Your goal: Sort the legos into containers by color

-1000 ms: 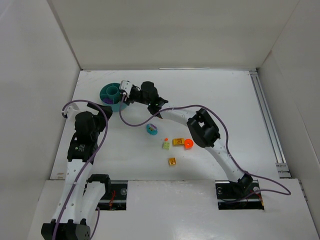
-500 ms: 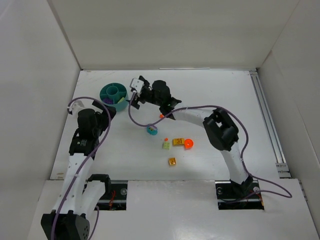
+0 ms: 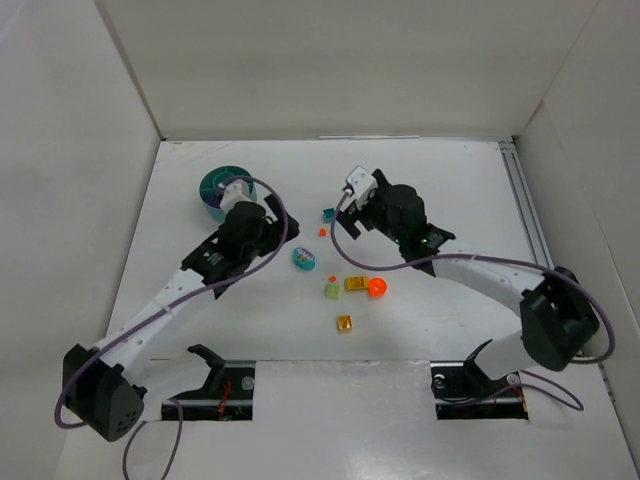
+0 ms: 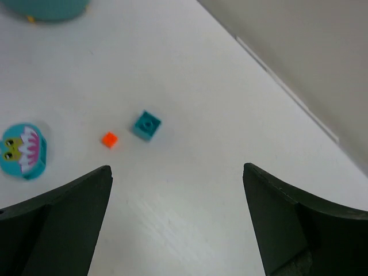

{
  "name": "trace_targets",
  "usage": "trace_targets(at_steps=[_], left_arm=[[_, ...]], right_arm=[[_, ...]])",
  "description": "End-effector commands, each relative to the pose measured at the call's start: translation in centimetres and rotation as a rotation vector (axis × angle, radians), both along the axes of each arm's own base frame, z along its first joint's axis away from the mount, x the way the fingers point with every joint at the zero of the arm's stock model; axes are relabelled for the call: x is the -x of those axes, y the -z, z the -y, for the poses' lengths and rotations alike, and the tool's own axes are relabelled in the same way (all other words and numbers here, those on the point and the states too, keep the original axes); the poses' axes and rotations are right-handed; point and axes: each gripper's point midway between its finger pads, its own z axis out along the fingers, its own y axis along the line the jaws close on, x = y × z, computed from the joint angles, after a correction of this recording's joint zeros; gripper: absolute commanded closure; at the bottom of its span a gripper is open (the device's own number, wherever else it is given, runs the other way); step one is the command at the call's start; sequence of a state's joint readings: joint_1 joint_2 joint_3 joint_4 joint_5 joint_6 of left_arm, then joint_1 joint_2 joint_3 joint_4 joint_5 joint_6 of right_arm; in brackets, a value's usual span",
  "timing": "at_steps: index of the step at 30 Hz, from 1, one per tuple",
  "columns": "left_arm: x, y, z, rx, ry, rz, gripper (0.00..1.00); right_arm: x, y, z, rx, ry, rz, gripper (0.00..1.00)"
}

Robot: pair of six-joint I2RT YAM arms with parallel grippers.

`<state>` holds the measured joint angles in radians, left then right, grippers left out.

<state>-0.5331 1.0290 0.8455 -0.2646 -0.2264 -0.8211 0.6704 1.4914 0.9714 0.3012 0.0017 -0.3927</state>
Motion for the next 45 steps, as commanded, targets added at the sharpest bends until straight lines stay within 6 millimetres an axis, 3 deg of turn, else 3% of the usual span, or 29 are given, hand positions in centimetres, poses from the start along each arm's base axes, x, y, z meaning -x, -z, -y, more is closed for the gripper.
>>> trace_targets(at_steps=[1, 2, 3, 5, 8, 10, 13, 18, 24, 28, 31, 40, 45], left_arm=[[0.8, 0.8, 0.7, -0.099, -0.026, -0.05, 0.0], [0.7, 1.6, 1.1, -0.12, -0.016, -0.078, 0.0], [1.1, 2.0, 2.0, -0.105, -0.001, -0.093, 0.02], [2.4, 3.9, 4.1, -0.11, 0.072, -0.129, 0.06], [3.2, 4.8, 6.7, -0.125, 0.137, -0.109, 0.07], [4.0, 6.6, 8.0, -0.168, 0.19, -0.133, 0.08], [4.4, 7.8, 10.4, -0.226, 0.333, -0.108, 0.1], [5.2, 9.7, 12.6, -0.323, 0.456, -0.111, 0.16], [5.5, 13.3, 12.3, -0.454, 0.468, -0.179, 0.23], [6.1, 15.0, 13.6, -0.497, 0.524, -0.183, 0.26], [5.9, 15.3, 14.1, -0.511, 0.523, -0.18, 0.29], [5.7, 16.1, 14.2, -0.536, 0.506, -0.215, 0.7], [5.7, 13.9, 14.0, -0.509, 0.465, -0.183, 0.79]], right_arm=[[1.9, 1.9, 6.9, 0.094, 0.267, -0.103, 0.0], [3.0, 4.0, 9.1, 0.145, 0.314, -0.163, 0.0], [4.0, 3.2, 10.1, 0.108, 0.354, -0.172, 0.0], [5.5, 4.1, 13.5, 0.111, 0.458, -0.218, 0.0], [6.7, 4.4, 15.8, 0.113, 0.507, -0.224, 0.0], [7.3, 4.0, 17.4, 0.103, 0.543, -0.215, 0.0], [7.8, 3.6, 18.8, 0.09, 0.568, -0.212, 0.0], [8.5, 3.7, 19.4, 0.096, 0.564, -0.213, 0.0], [8.8, 4.1, 20.2, 0.112, 0.579, -0.214, 0.0], [8.9, 4.3, 20.5, 0.126, 0.585, -0.218, 0.0], [9.0, 4.5, 20.8, 0.138, 0.594, -0.225, 0.0], [9.2, 4.6, 21.5, 0.145, 0.609, -0.224, 0.0], [9.2, 4.6, 21.5, 0.145, 0.609, -0.224, 0.0]])
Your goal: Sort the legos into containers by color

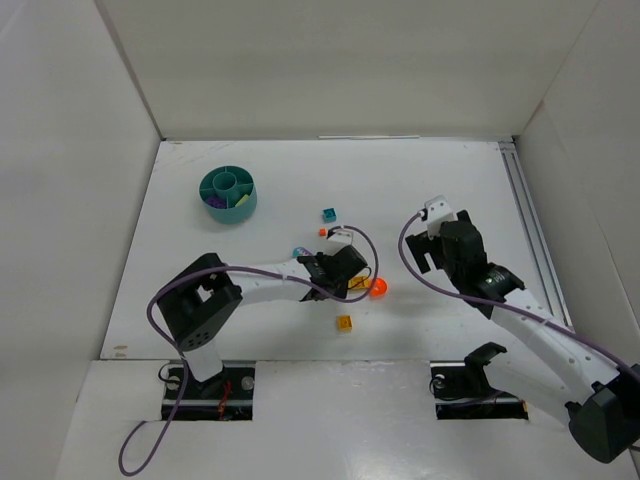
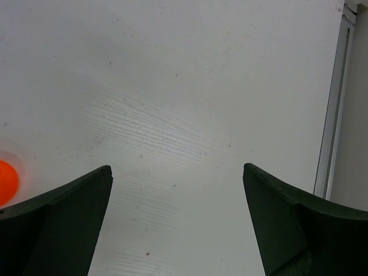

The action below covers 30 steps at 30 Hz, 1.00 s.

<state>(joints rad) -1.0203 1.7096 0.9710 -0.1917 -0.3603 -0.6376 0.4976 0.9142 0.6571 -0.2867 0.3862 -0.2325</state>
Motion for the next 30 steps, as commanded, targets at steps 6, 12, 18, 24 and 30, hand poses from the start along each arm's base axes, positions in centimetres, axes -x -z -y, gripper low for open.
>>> trace_targets(at_steps=[6, 12, 18, 24, 30], left_arm=[[-3.5, -8.4, -2.1, 0.052, -0.169, 0.204, 0.79], [-11.4, -13.4, -8.4, 0.093, -0.435, 0.354, 0.8], [-17.9, -17.7, -17.2, 0.158, -0.836, 0.503, 0.8], [-21.5, -18.9, -21.6, 0.139, -1.039, 0.58, 0.77], [-23.2, -17.7, -23.0, 0.018, -1.119, 0.627, 0.73]], right_arm=[[0.1, -0.7, 0.8, -0.007, 0.029, 0.033, 0.0], [0.1, -1.0, 0.9, 0.007, 0.019, 0.042, 0.0], [-0.1, -0.7, 1.6, 0.008, 0.042, 0.032, 0.0], [-1.2, -0.6, 1.8, 0.027, 0.047, 0.023, 0.0], [-2.3, -0.7, 2.3, 0.039, 0.071, 0.018, 0.0]])
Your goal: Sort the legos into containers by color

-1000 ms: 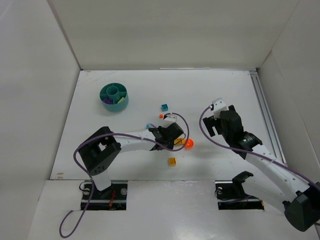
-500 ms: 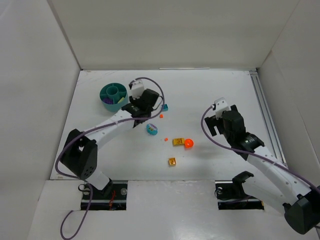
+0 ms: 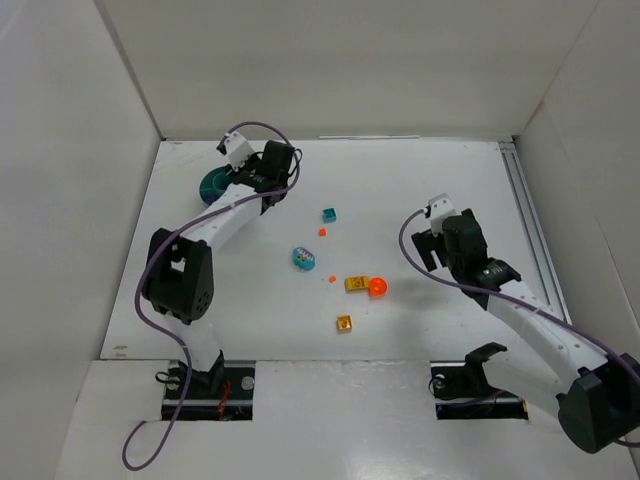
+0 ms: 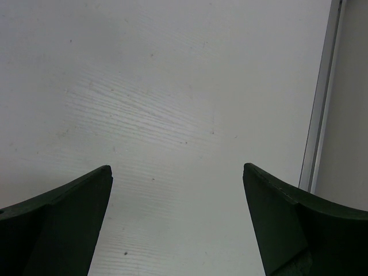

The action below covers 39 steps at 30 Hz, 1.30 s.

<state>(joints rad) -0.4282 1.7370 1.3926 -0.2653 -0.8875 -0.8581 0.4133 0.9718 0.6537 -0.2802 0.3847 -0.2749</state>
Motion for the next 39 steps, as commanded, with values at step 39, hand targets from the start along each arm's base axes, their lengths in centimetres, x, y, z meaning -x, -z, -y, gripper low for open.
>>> trace_targets(at_steps=[39], left_arm=[[-0.4, 1.5, -4.3, -0.13, -0.208, 0.052, 0.49]], right_arm=[[-3.2, -1.6, -0.1, 0.003, -0.007, 0.04, 0.0]])
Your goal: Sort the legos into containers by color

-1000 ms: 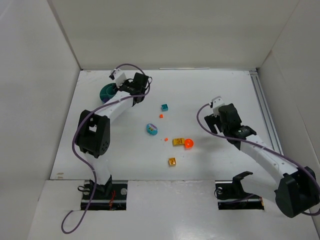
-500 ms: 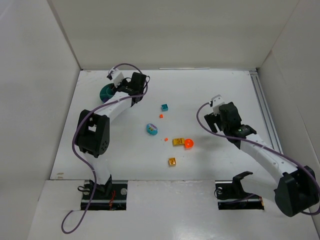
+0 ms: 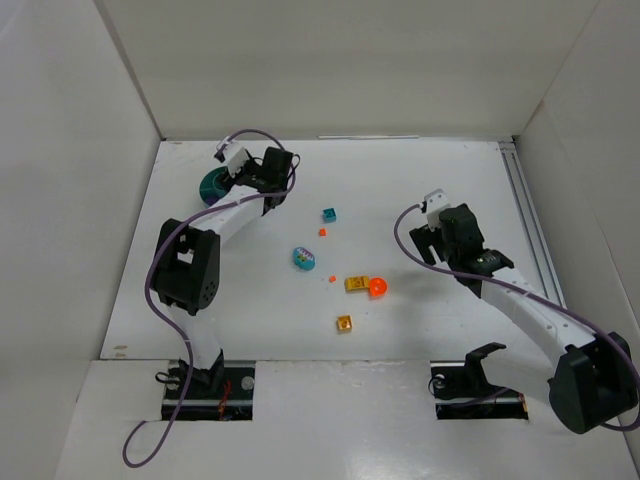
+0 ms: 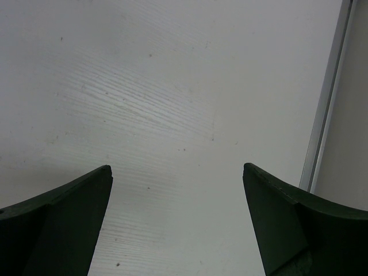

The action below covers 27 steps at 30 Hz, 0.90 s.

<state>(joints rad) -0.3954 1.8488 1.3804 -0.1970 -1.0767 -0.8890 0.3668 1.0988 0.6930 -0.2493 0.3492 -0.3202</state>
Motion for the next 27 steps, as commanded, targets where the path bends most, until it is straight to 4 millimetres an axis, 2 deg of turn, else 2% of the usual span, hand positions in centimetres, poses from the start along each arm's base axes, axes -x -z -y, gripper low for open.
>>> trace_targets(at_steps=[1, 6, 8, 9, 10, 11, 12, 13, 14, 15, 16, 18, 19, 20, 23, 27], left_arm=[[0.5, -1.1, -0.7, -0.011, -0.027, 0.031, 0.48], [0.7, -1.3, -0.6, 0.01, -0.016, 0.04, 0.48], [0.7, -1.6, -0.4, 0.021, -0.009, 0.045, 0.43], [0.7, -1.0, -0.2, 0.032, 0.007, 0.031, 0.39], [0.8, -1.9, -0.1, 0.037, 0.019, 0.038, 0.35], [0.9, -2.2, 0.0, 0.037, 0.035, 0.031, 0.24], [0.9, -2.4, 0.5, 0.054, 0.071, 0.02, 0.18], [0.8, -3.6, 0.8, 0.073, 0.103, 0.046, 0.12], [0.9, -3.6, 1.3, 0.079, 0.147, 0.035, 0.01], [1.0, -3.9, 1.7, 0.063, 0.205, 0.008, 0.0], [0.5, -4.1, 3.4, 0.108, 0.308, 0.012, 0.0], [1.2, -4.8, 5.1, 0.137, 0.45, 0.0, 0.0], [1.5, -4.6, 7.1, 0.189, 0.57, -0.02, 0.0], [2.1, -5.3, 8.0, 0.208, 0.632, -0.014, 0.0], [4.3, -3.7, 10.4, 0.295, 0.781, -0.077, 0.0], [7.4, -1.6, 12.1, 0.402, 0.846, -0.143, 0.0]], right_arm=[[-1.4, -3.1, -0.4, -0.037, -0.001, 0.102, 0.0], [-1.4, -3.1, -0.4, -0.037, -0.001, 0.102, 0.0], [-1.4, -3.1, -0.4, -0.03, -0.006, 0.102, 0.0], [-1.4, -3.1, -0.4, -0.03, -0.006, 0.102, 0.0], [-1.4, -3.4, -0.4, -0.033, -0.006, 0.11, 0.0], [-1.4, -3.3, -0.5, -0.038, -0.014, 0.109, 0.0], [-1.4, -3.6, -0.5, -0.033, -0.019, 0.117, 0.0], [-1.4, -3.6, -0.7, -0.039, -0.027, 0.115, 0.0], [-1.4, -3.5, -1.0, -0.047, -0.041, 0.112, 0.0], [-1.3, -3.8, -1.1, -0.04, -0.062, 0.119, 0.0], [-1.1, -3.3, -1.5, -0.05, -0.084, 0.105, 0.0], [-0.8, -3.5, -1.7, -0.047, -0.119, 0.112, 0.0], [-0.8, -3.4, -1.9, -0.052, -0.128, 0.11, 0.0], [-0.7, -3.9, -2.0, -0.062, -0.136, 0.125, 0.0], [-0.1, -4.1, -2.1, -0.077, -0.152, 0.139, 0.0], [0.7, -3.8, -1.9, -0.086, -0.144, 0.132, 0.0]])
